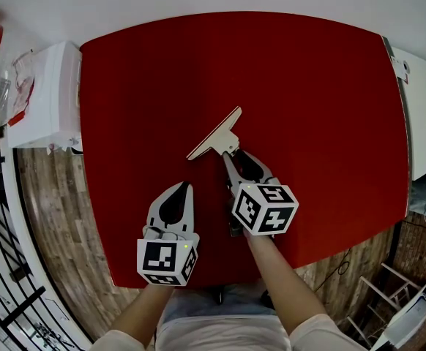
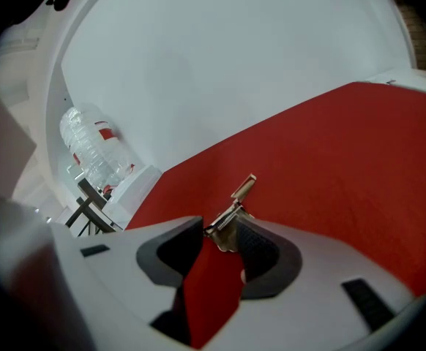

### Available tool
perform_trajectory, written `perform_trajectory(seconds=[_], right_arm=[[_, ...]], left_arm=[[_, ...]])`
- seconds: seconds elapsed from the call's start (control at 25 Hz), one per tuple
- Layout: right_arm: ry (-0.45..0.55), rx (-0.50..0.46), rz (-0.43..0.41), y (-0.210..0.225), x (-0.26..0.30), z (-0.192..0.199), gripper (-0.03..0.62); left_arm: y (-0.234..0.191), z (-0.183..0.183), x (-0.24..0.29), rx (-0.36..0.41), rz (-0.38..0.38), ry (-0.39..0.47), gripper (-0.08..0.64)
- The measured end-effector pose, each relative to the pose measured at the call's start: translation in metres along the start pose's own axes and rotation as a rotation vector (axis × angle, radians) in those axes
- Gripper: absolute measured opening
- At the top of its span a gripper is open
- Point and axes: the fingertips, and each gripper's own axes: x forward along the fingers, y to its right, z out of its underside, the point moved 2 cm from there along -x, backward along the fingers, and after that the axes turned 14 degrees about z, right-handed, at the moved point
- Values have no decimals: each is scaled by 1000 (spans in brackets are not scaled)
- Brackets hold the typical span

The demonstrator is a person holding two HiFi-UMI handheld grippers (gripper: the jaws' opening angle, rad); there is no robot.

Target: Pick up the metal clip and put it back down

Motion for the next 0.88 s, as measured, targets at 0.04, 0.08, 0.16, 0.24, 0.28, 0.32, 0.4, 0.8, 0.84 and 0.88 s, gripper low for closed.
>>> perform_trajectory(seconds=[0.04,0.08,0.16,0.24,0.28,0.32,0.4,0.8,0.84,0.88], right_arm=[[-1,1,-5,-2,2,-1,120],[-3,0,-11,-4,4,-2,120],[-12,10,-24,-7,8,-4,120],[-18,39,-35,-9,10,-5,120],[-20,56,-40,-10,11,-6,120],[-21,70,-45,-11,11,-7,120],[-28,91,-53,-13,14,-9,120],[-28,161,-87,-15,25,-11,117],[-29,173,-98,-15,25,-11,110],[-29,191,-110,-15,25,-12,98]], left_arm=[[-1,1,0,1,-1,-2,6],[-2,1,0,1,-2,-4,6],[-5,2,0,1,-5,-7,6],[-6,2,0,0,-8,-8,6],[-6,2,0,-1,-8,-9,6],[-6,2,1,-2,-8,-9,6],[-7,2,2,-1,-6,-9,6],[-11,3,4,-5,-10,-13,6],[-12,3,4,-6,-11,-14,6],[-13,4,4,-6,-12,-15,6]])
